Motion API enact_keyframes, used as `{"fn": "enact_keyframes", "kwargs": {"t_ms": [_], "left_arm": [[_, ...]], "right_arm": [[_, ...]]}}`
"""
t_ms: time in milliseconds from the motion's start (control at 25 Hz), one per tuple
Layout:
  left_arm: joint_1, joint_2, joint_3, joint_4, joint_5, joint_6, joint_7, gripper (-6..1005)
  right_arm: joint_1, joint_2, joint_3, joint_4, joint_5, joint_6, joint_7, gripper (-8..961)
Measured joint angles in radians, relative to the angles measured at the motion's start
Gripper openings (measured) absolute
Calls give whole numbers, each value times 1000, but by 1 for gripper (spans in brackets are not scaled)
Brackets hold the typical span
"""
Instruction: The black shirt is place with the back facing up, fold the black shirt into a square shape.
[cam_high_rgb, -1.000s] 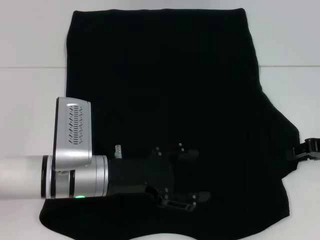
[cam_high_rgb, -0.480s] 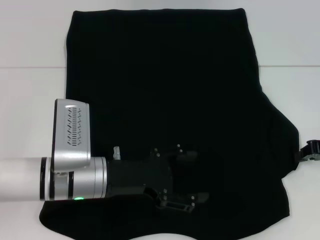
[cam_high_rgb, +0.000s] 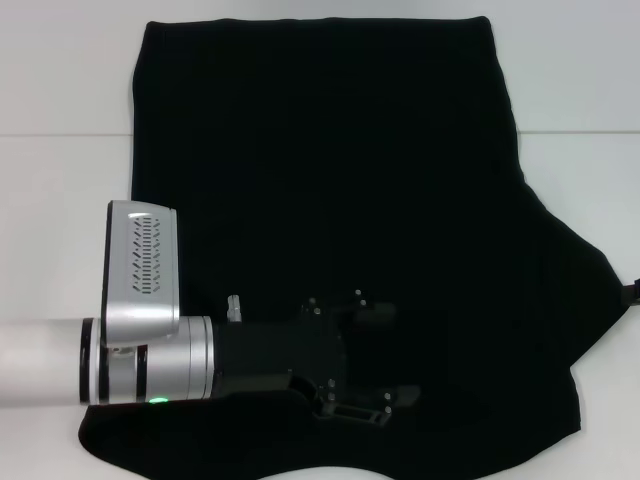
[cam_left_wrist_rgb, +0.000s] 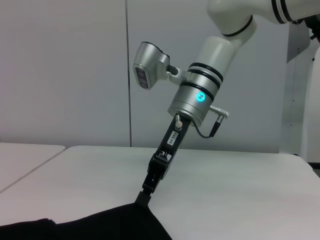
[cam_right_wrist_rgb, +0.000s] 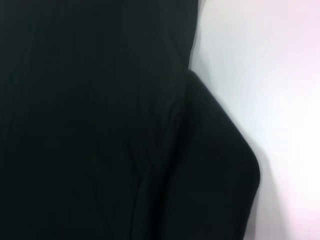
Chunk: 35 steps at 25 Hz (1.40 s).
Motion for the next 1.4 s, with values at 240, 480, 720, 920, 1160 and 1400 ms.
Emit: {"fn": "enact_keyframes", "kwargs": {"t_ms": [240,480,720,920,1160,1400], "left_arm": [[1,0,-4,0,-1,3,-20,917],[1,0,-5,0,-1,5,-23,916],[1,0,-5,0,-1,6,-24,915],[2,0,-5,0,-1,6,-24,915],[2,0,-5,0,-1,5,-24,914],[0,0,-5,0,-1,4,-25,913]], "right_arm": [[-13,-2,60,0,0,5,-41,3],[-32,-3,116,-2,1,32,-68,2],[-35,-2,130,-2,2,36,-83,2],[-35,-1,130,-2,2,63,-90,2],[-34,1,130,-4,2,90,-97,3],[-33,3,130,-4,2,116,-98,2]]}}
